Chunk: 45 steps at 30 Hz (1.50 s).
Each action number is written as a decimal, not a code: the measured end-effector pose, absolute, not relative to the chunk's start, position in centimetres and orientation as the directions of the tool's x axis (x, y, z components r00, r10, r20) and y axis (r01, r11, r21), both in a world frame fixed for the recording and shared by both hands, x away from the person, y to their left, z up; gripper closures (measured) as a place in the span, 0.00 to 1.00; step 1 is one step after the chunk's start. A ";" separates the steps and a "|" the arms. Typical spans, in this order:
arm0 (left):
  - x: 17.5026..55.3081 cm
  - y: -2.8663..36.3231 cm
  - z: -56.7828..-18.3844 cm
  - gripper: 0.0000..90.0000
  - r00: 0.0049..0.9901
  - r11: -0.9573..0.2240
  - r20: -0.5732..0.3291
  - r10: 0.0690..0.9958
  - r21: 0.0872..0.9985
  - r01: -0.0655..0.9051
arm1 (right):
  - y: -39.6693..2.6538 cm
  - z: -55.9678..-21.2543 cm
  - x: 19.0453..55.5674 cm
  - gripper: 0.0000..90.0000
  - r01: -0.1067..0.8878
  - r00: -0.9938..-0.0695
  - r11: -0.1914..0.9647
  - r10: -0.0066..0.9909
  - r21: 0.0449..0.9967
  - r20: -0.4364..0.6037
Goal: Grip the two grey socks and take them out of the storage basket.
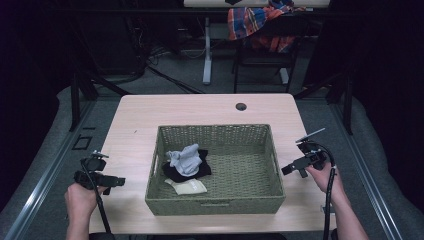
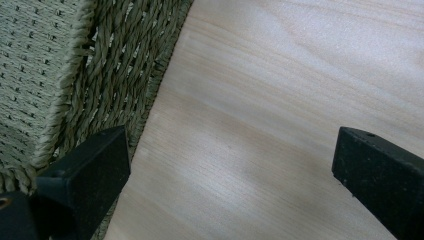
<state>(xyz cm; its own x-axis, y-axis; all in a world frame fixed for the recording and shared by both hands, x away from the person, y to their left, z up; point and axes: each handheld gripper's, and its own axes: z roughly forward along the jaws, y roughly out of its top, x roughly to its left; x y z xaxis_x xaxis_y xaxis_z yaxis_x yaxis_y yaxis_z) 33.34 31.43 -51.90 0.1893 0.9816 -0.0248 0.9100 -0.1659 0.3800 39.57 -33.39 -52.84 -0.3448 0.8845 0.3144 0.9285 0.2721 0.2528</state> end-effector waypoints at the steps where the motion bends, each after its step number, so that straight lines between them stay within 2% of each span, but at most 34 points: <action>1: 33.4 31.4 -51.9 0.00 0.190 -0.167 -0.023 0.982 0.379 0.910 | -33.4 -52.8 39.6 0.02 0.929 -0.345 0.272 0.885 0.253 0.314; 10: 33.5 31.4 -52.0 0.00 0.197 -0.173 -0.024 0.980 0.375 0.911 | -33.3 -52.9 39.5 0.02 0.930 -0.340 0.267 0.885 0.252 0.318; 12: 33.4 31.4 -52.0 0.00 0.192 -0.169 -0.023 0.981 0.380 0.909 | -33.5 -52.8 39.7 0.02 0.927 -0.359 0.296 0.879 0.232 0.313; 14: 33.4 31.4 -51.8 0.00 0.192 -0.171 -0.016 0.981 0.384 0.907 | -33.3 -53.0 39.6 0.02 0.931 -0.338 0.265 0.887 0.252 0.315; 29: 33.8 29.4 -46.9 0.00 0.228 -0.217 0.026 0.973 0.435 0.874 | -33.5 -52.7 39.5 0.03 0.928 -0.348 0.275 0.881 0.251 0.320; 36: 33.9 27.3 -44.1 0.00 0.298 -0.288 0.056 0.953 0.469 0.835 | -33.4 -52.9 39.4 0.03 0.932 -0.332 0.255 0.888 0.259 0.318; 38: 34.0 26.6 -43.4 0.00 0.323 -0.313 0.062 0.944 0.466 0.827 | -33.6 -52.7 39.5 0.03 0.926 -0.358 0.291 0.880 0.241 0.313; 45: 35.1 23.6 -41.5 0.00 0.411 -0.396 0.071 0.909 0.455 0.798 | -33.4 -52.9 39.4 0.03 0.931 -0.339 0.264 0.884 0.254 0.323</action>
